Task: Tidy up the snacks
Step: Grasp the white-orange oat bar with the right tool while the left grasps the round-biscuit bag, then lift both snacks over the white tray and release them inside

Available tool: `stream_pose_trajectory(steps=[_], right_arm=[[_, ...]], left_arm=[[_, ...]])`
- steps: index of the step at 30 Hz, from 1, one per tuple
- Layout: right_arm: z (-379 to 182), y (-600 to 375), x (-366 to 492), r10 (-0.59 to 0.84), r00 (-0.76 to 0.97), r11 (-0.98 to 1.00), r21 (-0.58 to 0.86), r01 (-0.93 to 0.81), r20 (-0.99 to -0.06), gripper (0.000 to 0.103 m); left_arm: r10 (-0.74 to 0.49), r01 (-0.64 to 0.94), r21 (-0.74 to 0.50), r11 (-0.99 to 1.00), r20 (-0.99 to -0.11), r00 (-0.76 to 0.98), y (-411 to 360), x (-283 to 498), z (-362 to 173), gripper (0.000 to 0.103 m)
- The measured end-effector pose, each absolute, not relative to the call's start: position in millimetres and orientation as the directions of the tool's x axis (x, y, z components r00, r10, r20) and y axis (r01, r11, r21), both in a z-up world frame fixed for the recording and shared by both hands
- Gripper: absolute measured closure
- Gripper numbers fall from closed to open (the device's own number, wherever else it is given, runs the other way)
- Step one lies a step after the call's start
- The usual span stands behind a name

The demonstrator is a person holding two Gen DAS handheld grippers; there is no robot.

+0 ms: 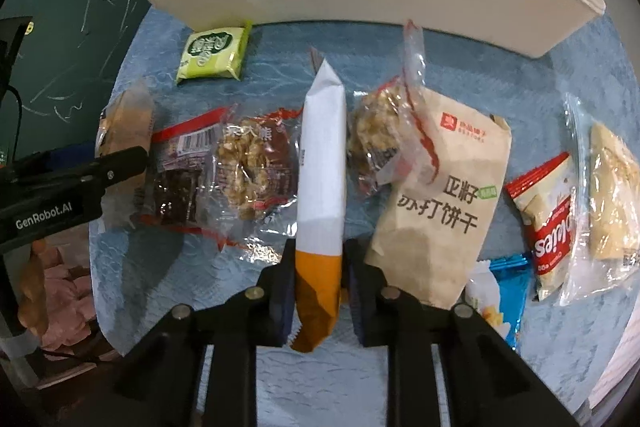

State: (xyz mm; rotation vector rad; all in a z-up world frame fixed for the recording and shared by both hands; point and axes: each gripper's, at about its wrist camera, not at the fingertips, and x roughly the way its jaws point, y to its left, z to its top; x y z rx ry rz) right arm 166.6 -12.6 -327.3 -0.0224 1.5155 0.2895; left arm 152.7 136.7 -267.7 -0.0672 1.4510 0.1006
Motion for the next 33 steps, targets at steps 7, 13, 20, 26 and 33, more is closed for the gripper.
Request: stream_pose_trajectory(steps=[7,13,20,26,33], right_arm=[[-327,-24,169,0.187,0.026,0.963,0.178,-0.203,-0.982,0.083],[-321,-26,164,0.199,0.031,0.960,0.189,-0.206,-0.979,0.085],[-295,-28,152,0.208,0.071,0.952,0.185,-0.246,-0.976,0.085],[-269,-38,145,0.227,0.108,0.950,0.195,-0.244,-0.968,0.085],[-227,-53,143,0.270,0.183,0.947,0.227,-0.229,-0.945,0.085]], left_arm=[[-0.041,-0.197,-0.050,0.979,-0.998,0.049,155,153,-284,0.017],[-0.070,-0.206,-0.078,0.975,-0.997,0.046,158,150,-287,0.018],[-0.026,-0.202,-0.040,0.979,-0.997,0.074,157,138,-274,0.025],[-0.023,-0.188,-0.047,0.981,-0.991,0.131,150,127,-240,0.028],[-0.038,-0.098,-0.067,0.993,-0.961,0.272,130,129,-169,0.028]])
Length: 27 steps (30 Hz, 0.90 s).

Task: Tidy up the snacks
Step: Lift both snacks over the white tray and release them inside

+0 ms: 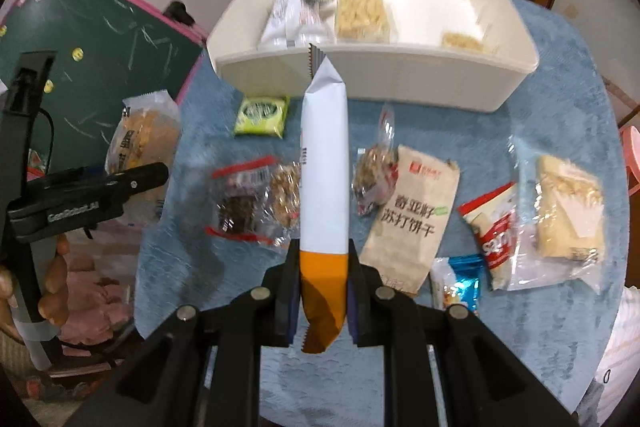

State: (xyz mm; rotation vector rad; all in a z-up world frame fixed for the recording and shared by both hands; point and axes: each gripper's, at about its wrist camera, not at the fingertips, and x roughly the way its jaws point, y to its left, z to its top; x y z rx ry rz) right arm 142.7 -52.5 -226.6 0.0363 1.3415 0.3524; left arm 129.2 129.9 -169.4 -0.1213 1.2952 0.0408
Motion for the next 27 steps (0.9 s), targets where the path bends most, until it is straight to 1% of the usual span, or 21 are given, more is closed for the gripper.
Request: stream_pose_trajectory(steps=[8,13,16,19,27], right_arm=[[-165,-65,161,0.297,0.326,0.948,0.235,-0.217,-0.898,0.085],[-120,-80,187,0.297,0.436,0.952,0.227,-0.207,-0.849,0.085],[-99,-85,204,0.295,0.489,0.953,0.220,-0.207,-0.821,0.085],[-90,-87,218,0.286,0.521,0.957,0.211,-0.199,-0.804,0.085],[-93,-92,243,0.258,0.528,0.965,0.189,-0.182,-0.809,0.085]], left_arm=[[-0.084,0.015,-0.086,0.996,-0.894,0.439,94,145,-86,0.028],[-0.090,0.069,-0.063,0.996,-0.853,0.514,74,165,-50,0.028],[-0.084,0.083,-0.046,0.996,-0.835,0.544,63,179,-38,0.028],[-0.085,0.086,-0.045,0.995,-0.828,0.555,54,193,-29,0.028],[-0.069,0.094,-0.017,0.995,-0.811,0.581,33,212,-23,0.028]])
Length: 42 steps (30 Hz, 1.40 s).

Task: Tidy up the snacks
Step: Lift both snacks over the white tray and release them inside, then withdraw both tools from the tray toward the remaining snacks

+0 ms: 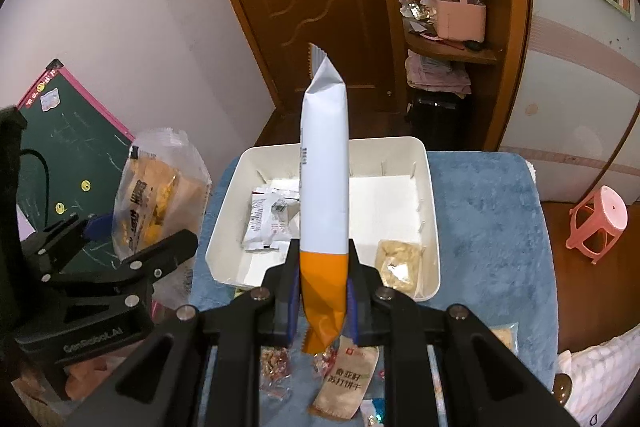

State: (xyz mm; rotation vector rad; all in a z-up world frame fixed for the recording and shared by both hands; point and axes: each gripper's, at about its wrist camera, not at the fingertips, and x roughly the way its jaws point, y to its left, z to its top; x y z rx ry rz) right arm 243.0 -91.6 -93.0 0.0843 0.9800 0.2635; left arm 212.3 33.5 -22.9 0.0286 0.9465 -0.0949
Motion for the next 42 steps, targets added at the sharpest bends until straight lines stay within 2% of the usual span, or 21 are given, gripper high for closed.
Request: stream_pose_trajectory(steps=[11,15,18,20,24,32,37,42], right_arm=[[-112,-91,270,0.245,0.490,0.967,0.171,-0.191,-0.837,0.084],[-122,-89,280,0.223,0.477,0.970,0.146,-0.193,-0.850,0.083],[-131,-87,288,0.202,0.466,0.973,0.121,-0.198,-0.862,0.081],[-138,-86,294,0.195,0.453,0.973,0.114,-0.199,-0.870,0.067],[-146,-90,298,0.175,0.459,0.979,0.106,-0.173,-0.871,0.054],[-146,-92,295,0.173,0.457,0.981,0.113,-0.156,-0.872,0.053],[-140,-91,285,0.175,0.469,0.983,0.123,-0.140,-0.866,0.053],[-134,-92,271,0.162,0.472,0.986,0.121,-0.115,-0.866,0.053]], left_arm=[[-0.021,0.059,0.016,0.998,-0.823,0.568,24,248,-37,0.027],[0.005,0.056,0.044,0.997,-0.826,0.564,20,256,-46,0.019],[0.001,0.071,0.045,0.996,-0.852,0.523,21,266,-57,0.018],[-0.005,0.067,0.035,0.997,-0.856,0.517,23,270,-60,0.018],[-0.006,0.061,0.031,0.998,-0.855,0.519,28,272,-62,0.018],[0.000,0.056,0.033,0.998,-0.866,0.500,36,271,-65,0.017],[-0.007,0.066,0.032,0.997,-0.859,0.513,38,262,-59,0.007],[-0.004,0.081,0.047,0.996,-0.843,0.537,42,247,-48,0.007]])
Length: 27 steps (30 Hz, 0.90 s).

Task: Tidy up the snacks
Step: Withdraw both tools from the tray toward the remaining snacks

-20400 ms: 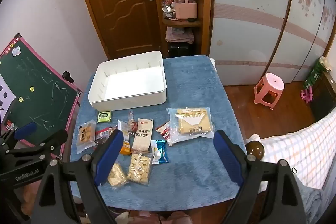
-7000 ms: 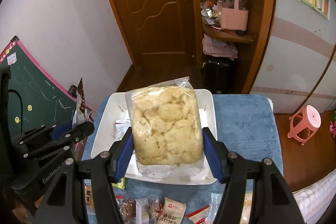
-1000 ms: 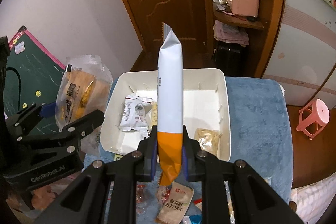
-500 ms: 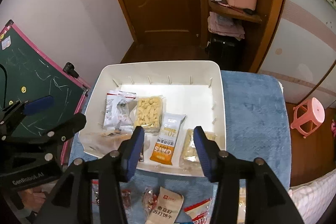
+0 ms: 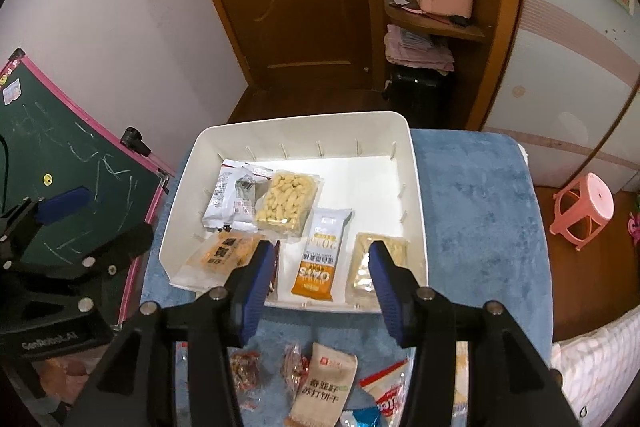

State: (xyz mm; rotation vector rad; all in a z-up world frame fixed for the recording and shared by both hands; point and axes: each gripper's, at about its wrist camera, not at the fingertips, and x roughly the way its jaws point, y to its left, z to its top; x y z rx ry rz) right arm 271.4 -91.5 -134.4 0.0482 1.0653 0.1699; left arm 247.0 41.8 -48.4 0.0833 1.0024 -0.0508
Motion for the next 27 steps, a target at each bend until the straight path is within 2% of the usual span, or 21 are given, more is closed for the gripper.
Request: stream_pose_trajectory(steps=[14,27], right_arm=[[-119,-86,213,0.153,0.488,0.988,0.130,-0.081,-0.859,0.053],[-140,-71,176,0.149,0.449,0.989,0.123,-0.088,-0.881,0.053]], left_arm=[[-0.078,0.140,0.006,0.990,-0.805,0.587,60,184,-25,0.006],[-0.105,0.151,-0.026,0.988,-0.834,0.542,76,144,-53,0.006]])
